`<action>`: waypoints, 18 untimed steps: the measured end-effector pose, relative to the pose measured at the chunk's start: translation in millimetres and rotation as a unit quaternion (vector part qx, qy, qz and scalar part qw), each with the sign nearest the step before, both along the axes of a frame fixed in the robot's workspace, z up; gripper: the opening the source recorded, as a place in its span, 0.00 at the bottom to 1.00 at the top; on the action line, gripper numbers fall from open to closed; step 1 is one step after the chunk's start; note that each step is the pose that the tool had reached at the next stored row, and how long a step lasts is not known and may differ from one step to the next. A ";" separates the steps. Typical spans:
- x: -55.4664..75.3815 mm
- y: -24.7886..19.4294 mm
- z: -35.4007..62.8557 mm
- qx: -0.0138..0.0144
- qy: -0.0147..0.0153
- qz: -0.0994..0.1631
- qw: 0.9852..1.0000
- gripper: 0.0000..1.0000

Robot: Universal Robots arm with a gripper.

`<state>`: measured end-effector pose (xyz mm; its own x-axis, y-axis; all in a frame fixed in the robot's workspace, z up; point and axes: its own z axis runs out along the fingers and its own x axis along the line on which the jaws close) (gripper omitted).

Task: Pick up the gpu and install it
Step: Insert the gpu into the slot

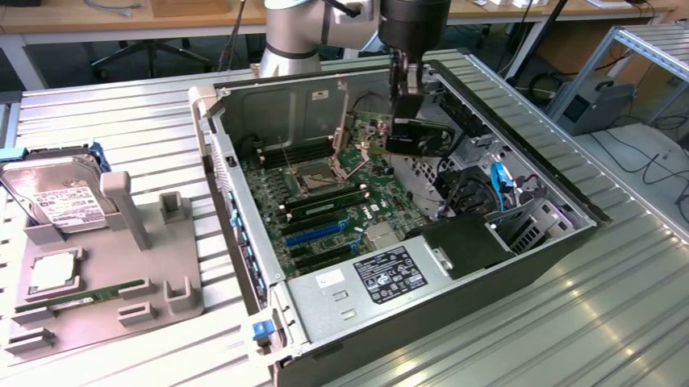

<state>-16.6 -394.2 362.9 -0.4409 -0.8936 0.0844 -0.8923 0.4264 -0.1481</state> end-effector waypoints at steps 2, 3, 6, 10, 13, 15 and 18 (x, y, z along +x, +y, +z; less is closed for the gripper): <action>0.0 0.0 0.0 0.000 0.000 0.009 1.000 0.27; 0.0 0.0 0.0 0.000 0.000 0.012 1.000 0.27; 0.0 0.0 -0.1 0.000 0.000 0.022 1.000 0.27; 0.0 0.0 -0.2 0.000 0.000 0.036 0.999 0.27; 0.0 0.0 -0.2 0.000 0.000 0.047 0.999 0.27; 0.0 0.0 -0.2 0.000 0.000 0.052 0.999 0.27; 0.0 0.0 -0.3 0.000 0.000 0.060 0.998 0.27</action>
